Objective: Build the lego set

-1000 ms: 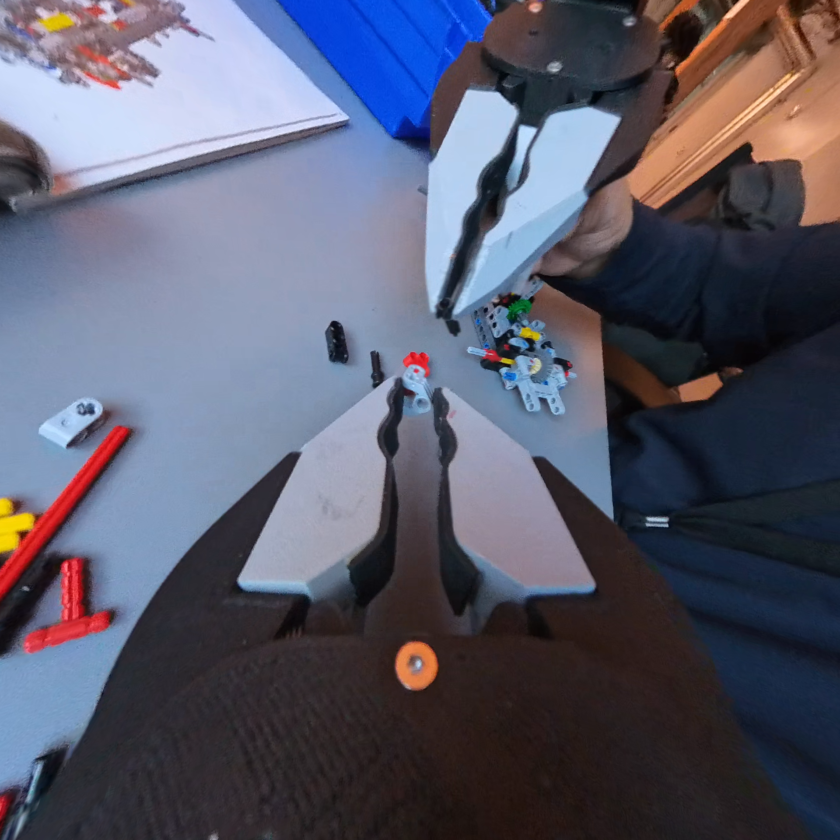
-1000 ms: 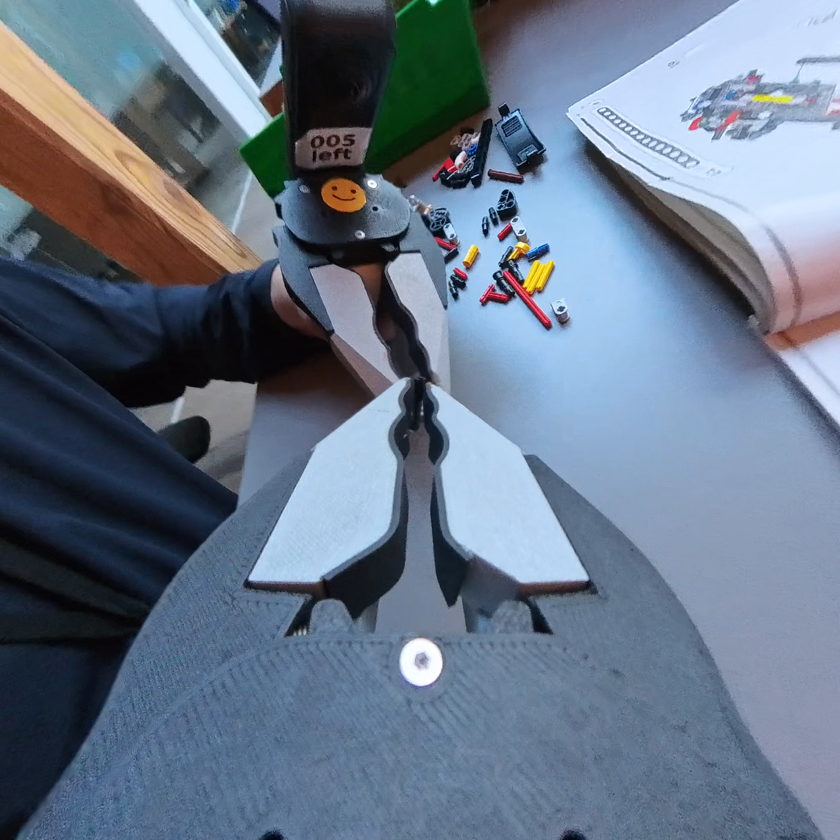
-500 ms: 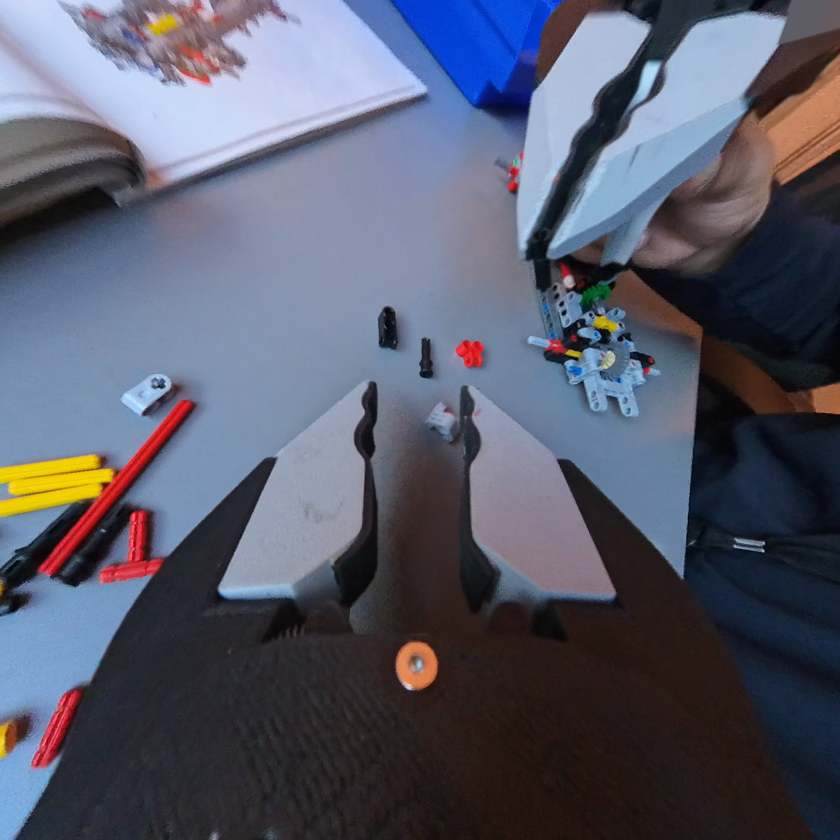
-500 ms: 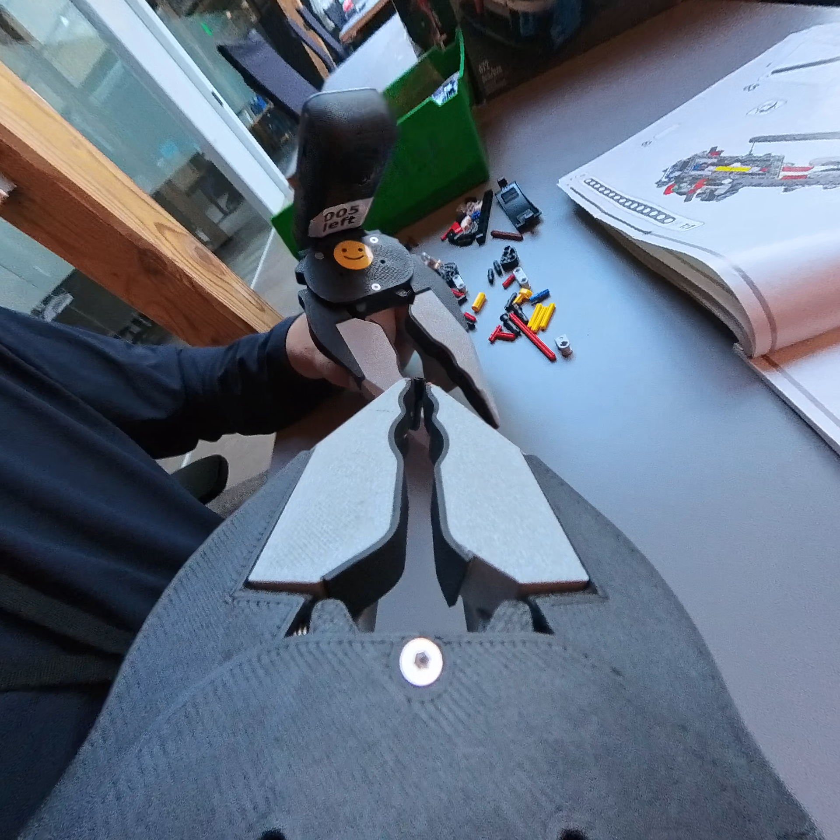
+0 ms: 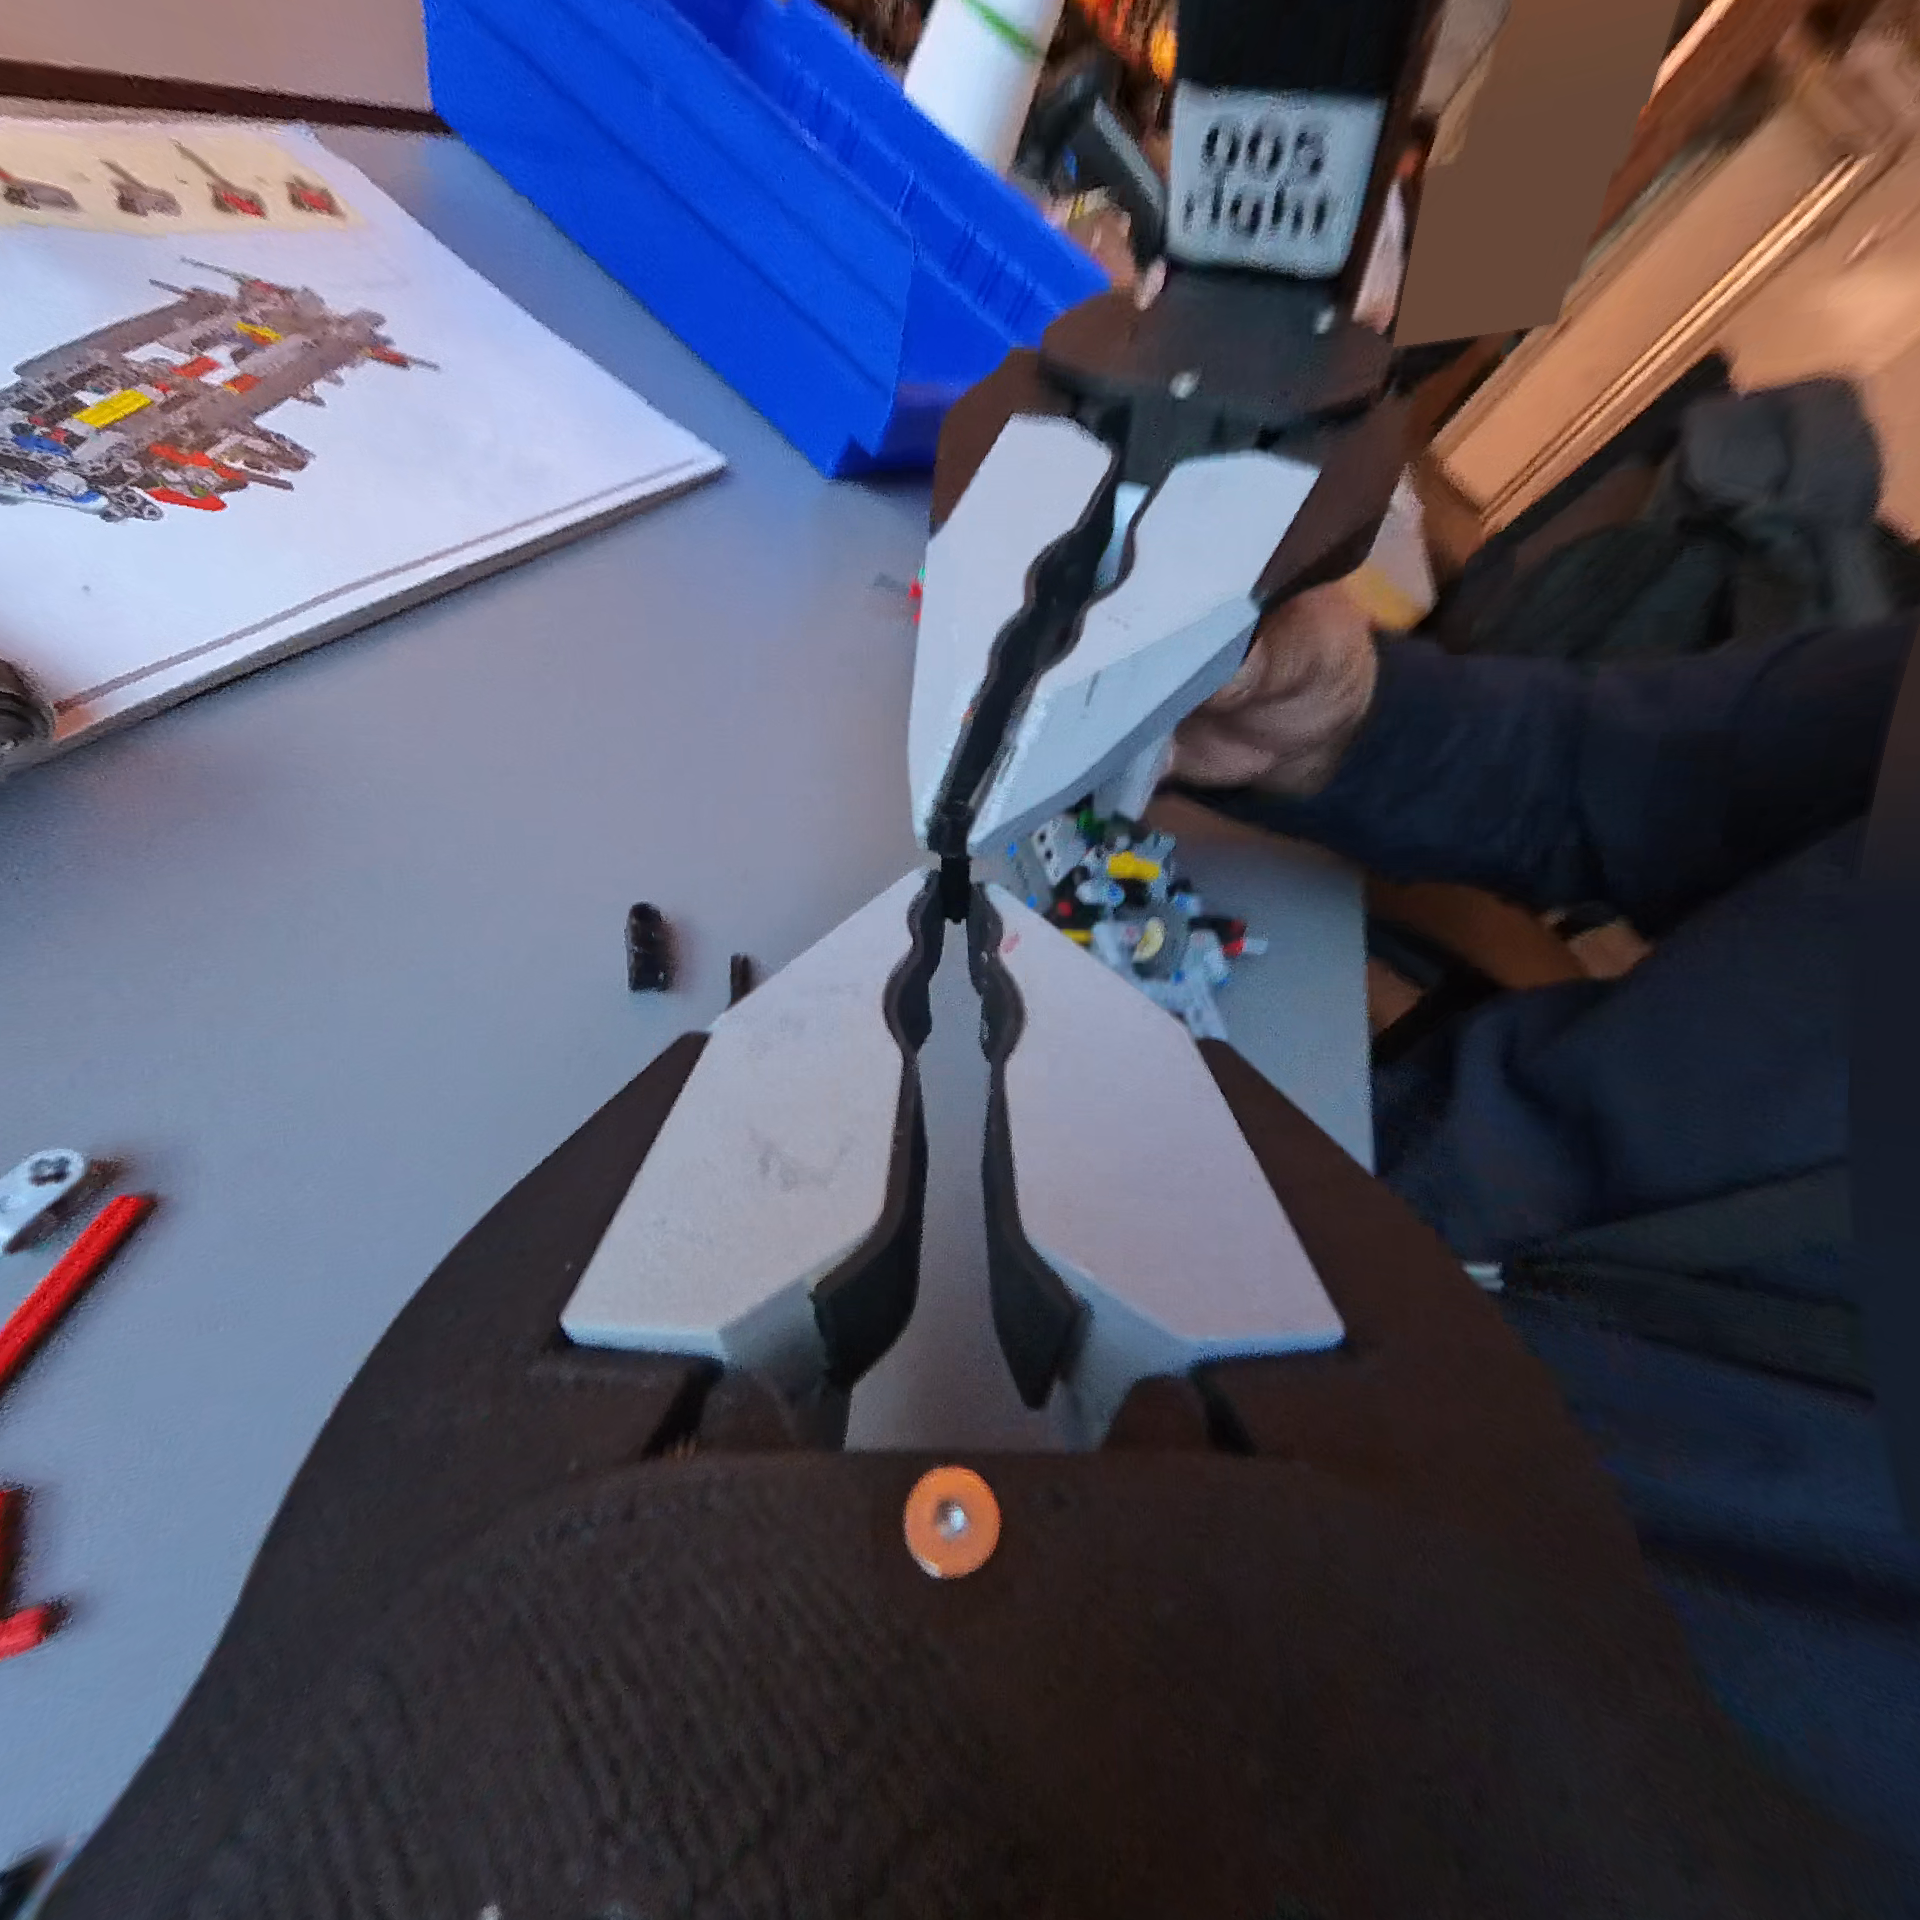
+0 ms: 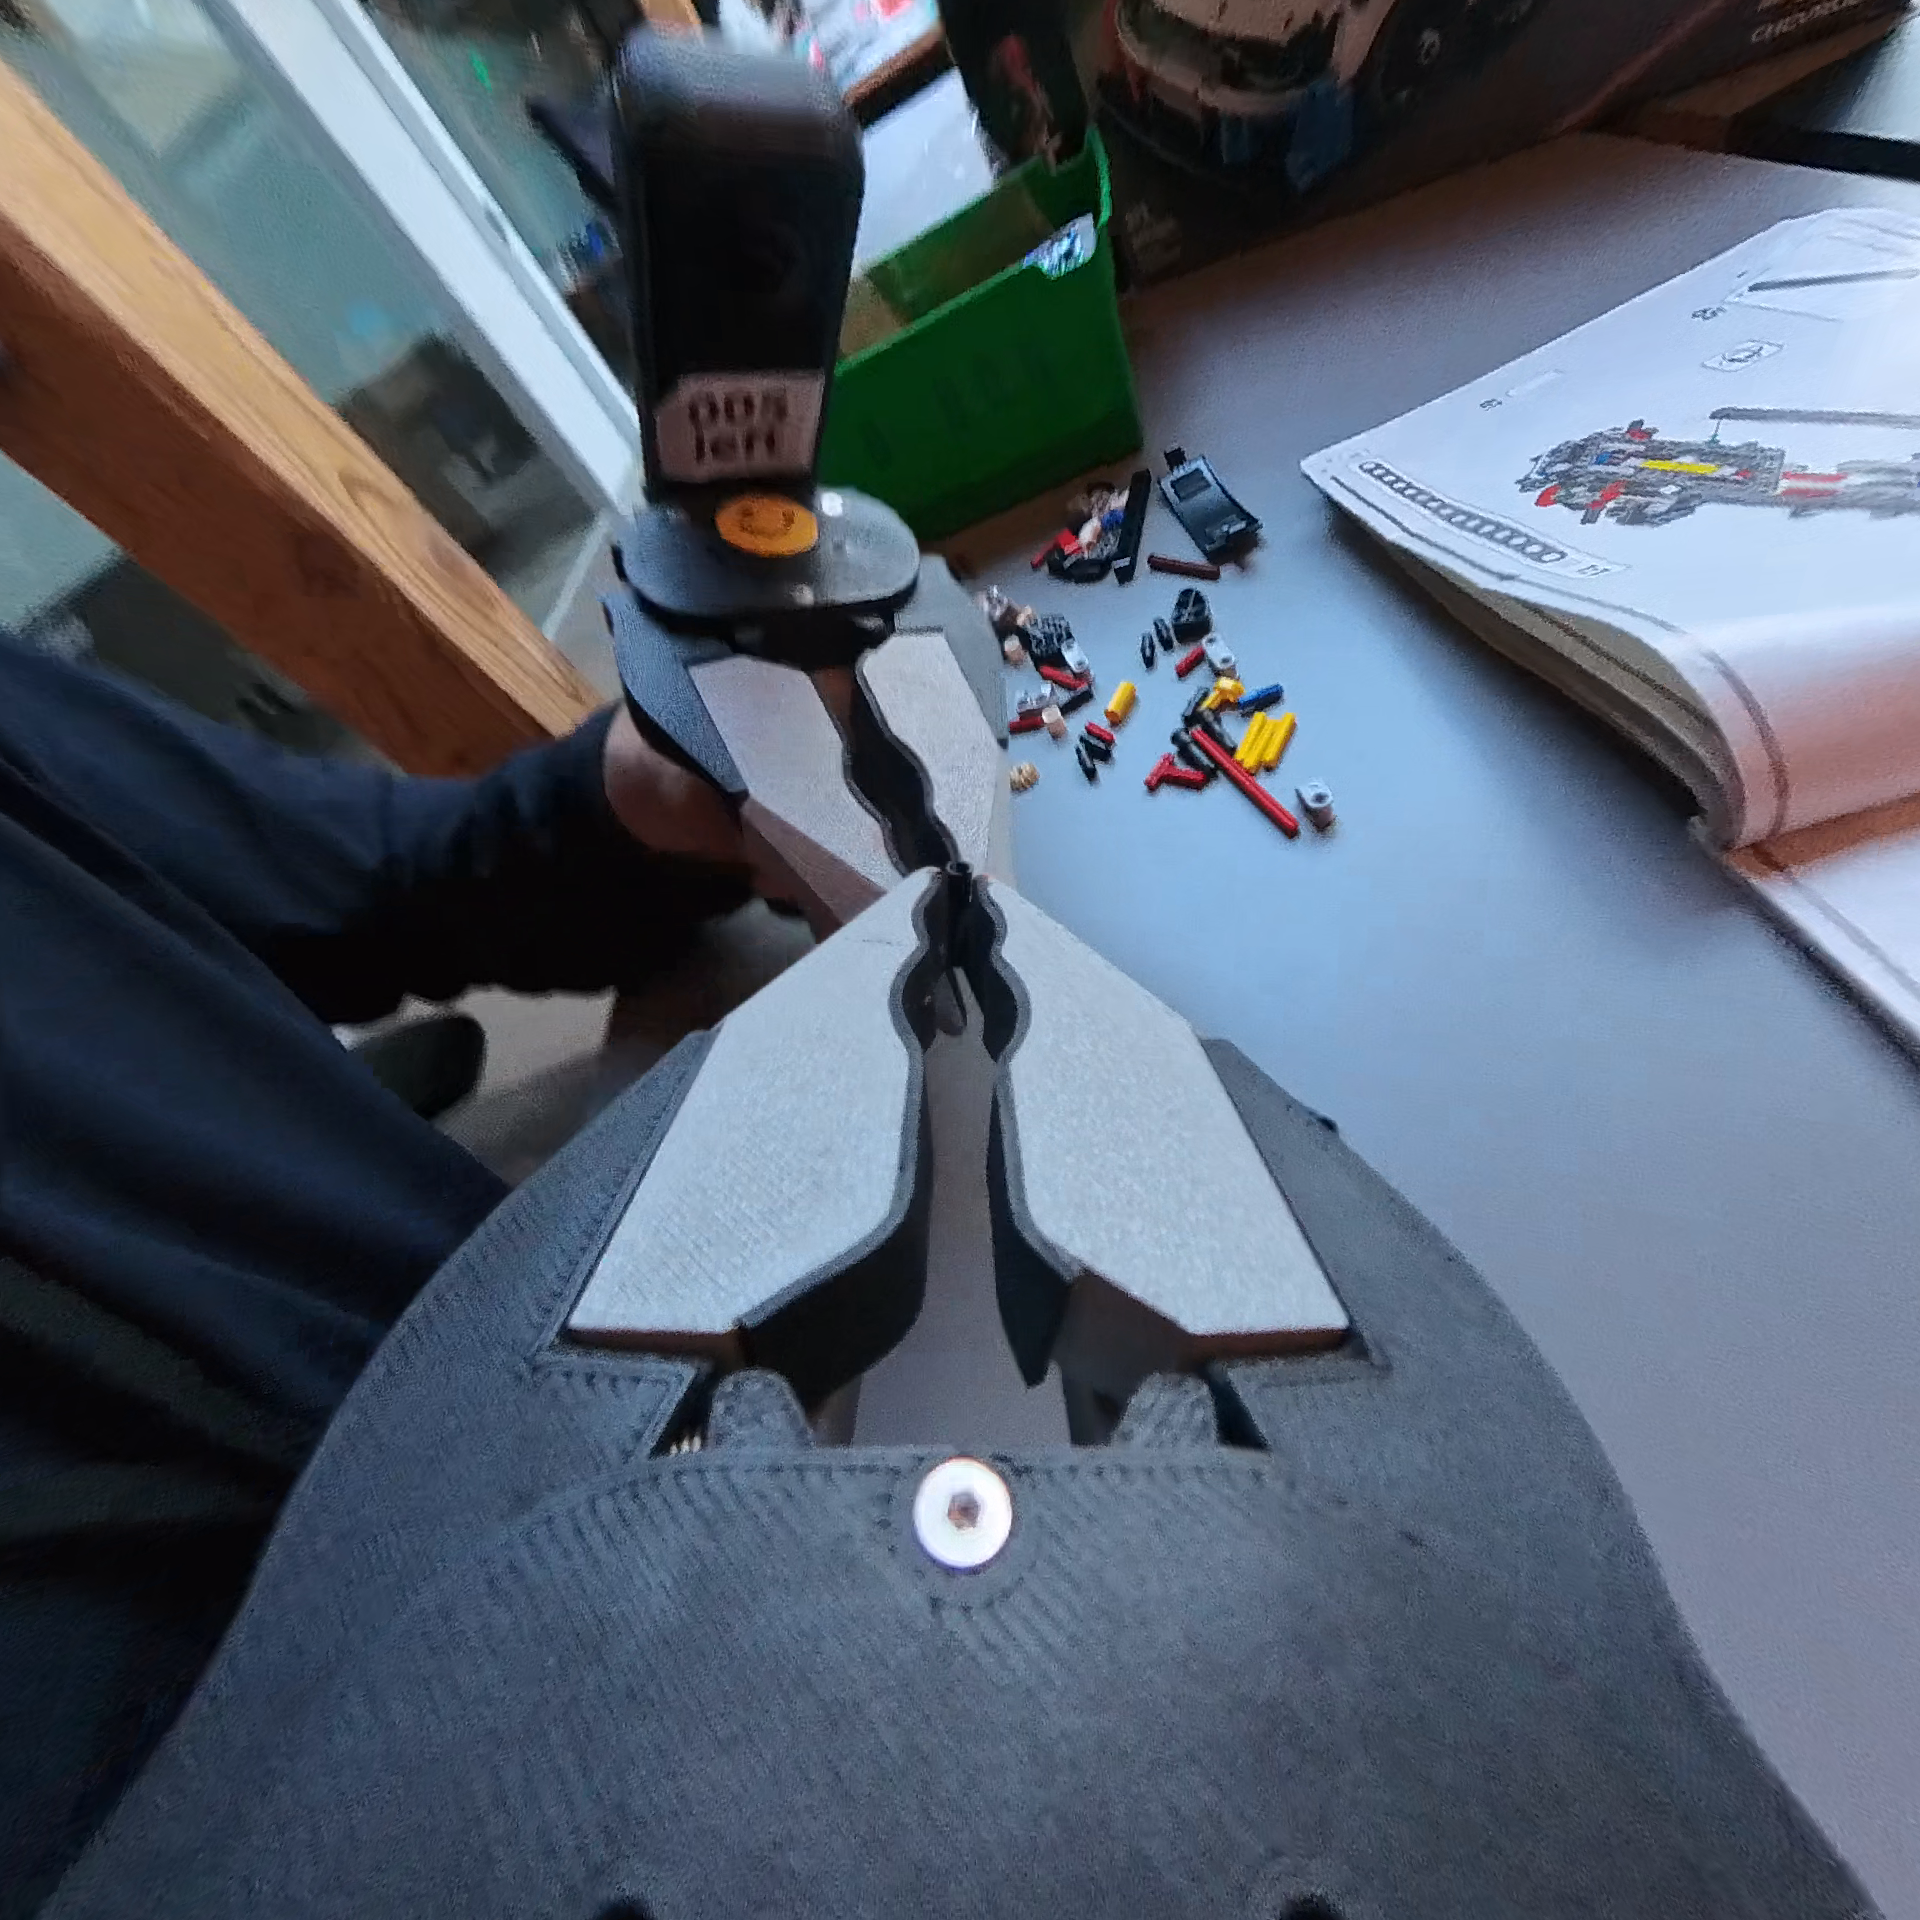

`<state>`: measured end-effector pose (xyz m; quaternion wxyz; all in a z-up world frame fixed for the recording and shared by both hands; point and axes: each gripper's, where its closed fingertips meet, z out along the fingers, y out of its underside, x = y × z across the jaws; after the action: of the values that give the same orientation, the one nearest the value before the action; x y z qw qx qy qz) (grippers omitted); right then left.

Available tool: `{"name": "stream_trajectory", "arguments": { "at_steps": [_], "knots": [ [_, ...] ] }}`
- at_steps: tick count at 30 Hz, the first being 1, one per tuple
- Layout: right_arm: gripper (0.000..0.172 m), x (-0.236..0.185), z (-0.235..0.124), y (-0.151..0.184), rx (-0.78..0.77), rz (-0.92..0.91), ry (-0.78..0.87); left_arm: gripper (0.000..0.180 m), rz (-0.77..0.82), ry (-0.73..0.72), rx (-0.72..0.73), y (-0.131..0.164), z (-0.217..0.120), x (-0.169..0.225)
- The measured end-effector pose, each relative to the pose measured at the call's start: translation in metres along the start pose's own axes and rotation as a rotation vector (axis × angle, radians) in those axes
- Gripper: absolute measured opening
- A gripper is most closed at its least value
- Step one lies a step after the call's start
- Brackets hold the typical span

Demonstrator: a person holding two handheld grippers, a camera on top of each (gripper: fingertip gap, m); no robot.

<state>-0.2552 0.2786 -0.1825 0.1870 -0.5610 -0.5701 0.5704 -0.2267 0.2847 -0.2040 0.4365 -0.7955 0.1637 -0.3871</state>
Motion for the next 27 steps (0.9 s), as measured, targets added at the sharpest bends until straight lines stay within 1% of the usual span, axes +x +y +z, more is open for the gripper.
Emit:
{"name": "stream_trajectory", "arguments": {
  "at_steps": [4, 6, 8, 10, 12, 15, 18, 22, 27],
  "knots": [
    [0.0, -0.004, -0.005, 0.017, -0.195, -0.236, 0.04, 0.002, 0.174, -0.071, -0.208, 0.019, 0.002, -0.002],
    [0.0, -0.004, -0.005, 0.023, -0.294, -0.35, 0.059, 0.002, 0.239, -0.091, -0.278, 0.023, 0.001, -0.006],
    [0.0, 0.002, -0.005, 0.029, -0.385, -0.444, 0.107, 0.001, 0.266, -0.056, -0.328, 0.025, 0.001, -0.005],
    [0.0, 0.009, -0.004, 0.032, -0.431, -0.5, 0.149, 0.002, 0.268, -0.025, -0.384, 0.032, 0.001, -0.004],
    [0.001, 0.008, -0.004, 0.035, -0.442, -0.496, 0.139, 0.002, 0.257, -0.022, -0.421, 0.038, 0.001, -0.007],
    [0.008, 0.009, -0.005, 0.038, -0.431, -0.445, 0.121, 0.001, 0.225, 0.011, -0.418, 0.042, 0.004, -0.005],
    [0.009, 0.006, -0.003, 0.04, -0.408, -0.407, 0.085, 0.001, 0.229, -0.005, -0.439, 0.048, 0.006, -0.008],
    [0.004, 0.004, -0.002, 0.045, -0.433, -0.407, 0.06, 0.002, 0.255, -0.017, -0.451, 0.05, 0.008, -0.007],
    [0.001, 0.001, -0.002, 0.046, -0.447, -0.425, 0.053, 0.001, 0.293, -0.036, -0.465, 0.05, 0.009, -0.007]
  ]
}}
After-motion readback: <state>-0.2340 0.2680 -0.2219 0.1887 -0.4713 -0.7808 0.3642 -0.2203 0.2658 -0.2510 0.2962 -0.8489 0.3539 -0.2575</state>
